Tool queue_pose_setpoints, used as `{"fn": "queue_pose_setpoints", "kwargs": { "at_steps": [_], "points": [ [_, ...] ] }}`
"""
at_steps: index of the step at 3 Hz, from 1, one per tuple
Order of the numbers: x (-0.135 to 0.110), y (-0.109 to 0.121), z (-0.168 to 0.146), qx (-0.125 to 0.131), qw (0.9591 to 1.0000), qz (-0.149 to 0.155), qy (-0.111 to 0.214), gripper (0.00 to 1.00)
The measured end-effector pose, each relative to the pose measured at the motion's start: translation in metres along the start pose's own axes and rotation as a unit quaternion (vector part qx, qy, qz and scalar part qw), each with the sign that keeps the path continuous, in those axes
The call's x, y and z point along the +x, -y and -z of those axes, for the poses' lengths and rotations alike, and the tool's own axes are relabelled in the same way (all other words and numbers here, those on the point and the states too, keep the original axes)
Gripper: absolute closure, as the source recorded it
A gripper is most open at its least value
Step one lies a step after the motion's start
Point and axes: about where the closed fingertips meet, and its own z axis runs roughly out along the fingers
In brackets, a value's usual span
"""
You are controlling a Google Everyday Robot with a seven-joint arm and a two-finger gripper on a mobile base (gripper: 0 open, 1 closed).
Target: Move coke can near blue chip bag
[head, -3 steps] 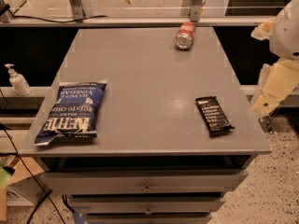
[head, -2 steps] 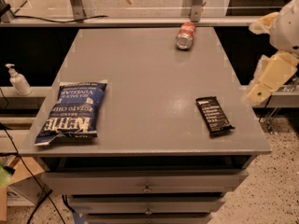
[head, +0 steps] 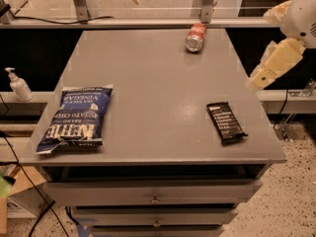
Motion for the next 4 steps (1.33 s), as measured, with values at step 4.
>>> {"fn": "queue_pose_setpoints", "kwargs": {
  "at_steps": [4],
  "points": [
    [-0.054,0.078,-0.097,0.017,0.9793,-0.104,0.173,0.00]
  ]
}}
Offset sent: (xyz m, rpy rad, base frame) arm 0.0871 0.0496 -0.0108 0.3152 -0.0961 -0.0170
